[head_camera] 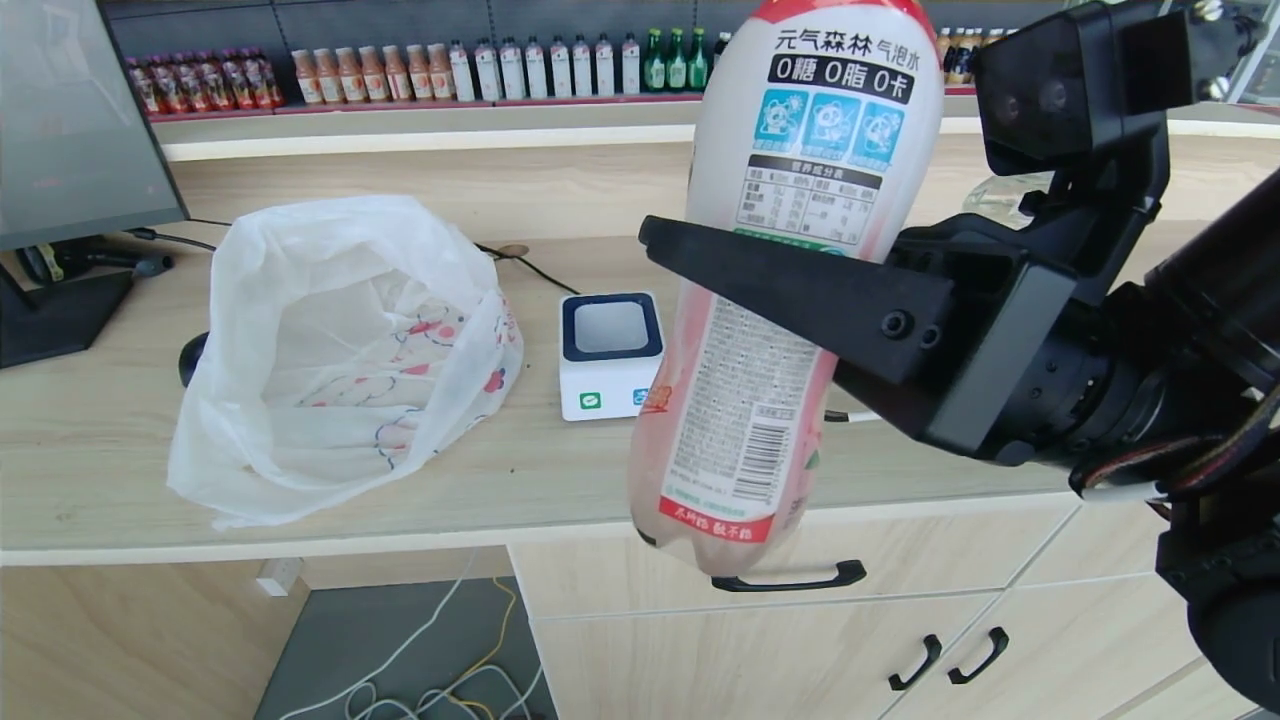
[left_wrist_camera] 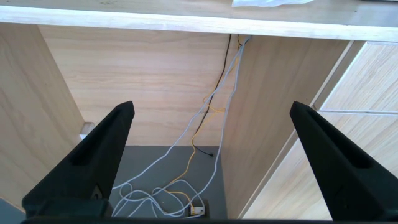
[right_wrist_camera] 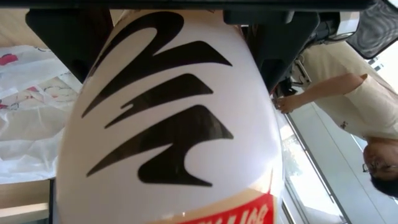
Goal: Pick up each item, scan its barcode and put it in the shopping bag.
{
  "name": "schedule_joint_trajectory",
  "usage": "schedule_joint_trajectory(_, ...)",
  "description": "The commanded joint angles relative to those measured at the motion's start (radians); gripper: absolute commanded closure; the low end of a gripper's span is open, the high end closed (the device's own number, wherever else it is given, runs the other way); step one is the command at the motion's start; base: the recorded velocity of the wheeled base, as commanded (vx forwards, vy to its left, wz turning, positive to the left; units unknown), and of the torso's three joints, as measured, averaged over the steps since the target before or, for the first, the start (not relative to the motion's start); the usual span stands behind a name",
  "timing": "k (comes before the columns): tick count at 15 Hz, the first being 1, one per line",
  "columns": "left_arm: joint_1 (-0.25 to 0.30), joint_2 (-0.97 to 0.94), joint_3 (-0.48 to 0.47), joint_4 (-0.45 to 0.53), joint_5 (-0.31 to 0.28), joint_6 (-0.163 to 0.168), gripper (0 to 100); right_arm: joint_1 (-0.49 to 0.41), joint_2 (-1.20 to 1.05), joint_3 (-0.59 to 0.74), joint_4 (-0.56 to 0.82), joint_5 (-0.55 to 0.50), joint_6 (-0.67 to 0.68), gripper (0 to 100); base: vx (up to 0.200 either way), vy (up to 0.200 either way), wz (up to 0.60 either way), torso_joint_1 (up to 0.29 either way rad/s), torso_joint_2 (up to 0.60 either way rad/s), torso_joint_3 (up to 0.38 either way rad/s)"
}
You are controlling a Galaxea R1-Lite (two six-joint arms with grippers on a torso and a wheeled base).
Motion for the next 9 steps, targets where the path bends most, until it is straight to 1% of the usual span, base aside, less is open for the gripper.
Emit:
schedule_joint_trajectory(1, 0.0, 0.0, 0.0, 0.0, 0.0, 0.0, 0, 0.001, -0.01, 0.013, 0.0, 0.0, -0.003, 100, 0.0, 0.0, 0.0, 0.0, 0.0, 0.0)
schedule_joint_trajectory(3, 0.0, 0.0, 0.0, 0.0, 0.0, 0.0, 0, 0.002, -0.01, 0.016, 0.0, 0.0, -0.019, 100, 0.0, 0.0, 0.0, 0.0, 0.0, 0.0)
schedule_joint_trajectory(8, 0.0, 0.0, 0.0, 0.0, 0.0, 0.0, 0, 0.001, -0.052, 0.108, 0.0, -0.018, -0.089, 100, 0.0, 0.0, 0.0, 0.0, 0.0, 0.0)
schedule_joint_trajectory(9, 0.0, 0.0, 0.0, 0.0, 0.0, 0.0, 0, -0.002, -0.053, 0.12, 0.0, -0.058, -0.122, 100, 0.0, 0.0, 0.0, 0.0, 0.0, 0.0)
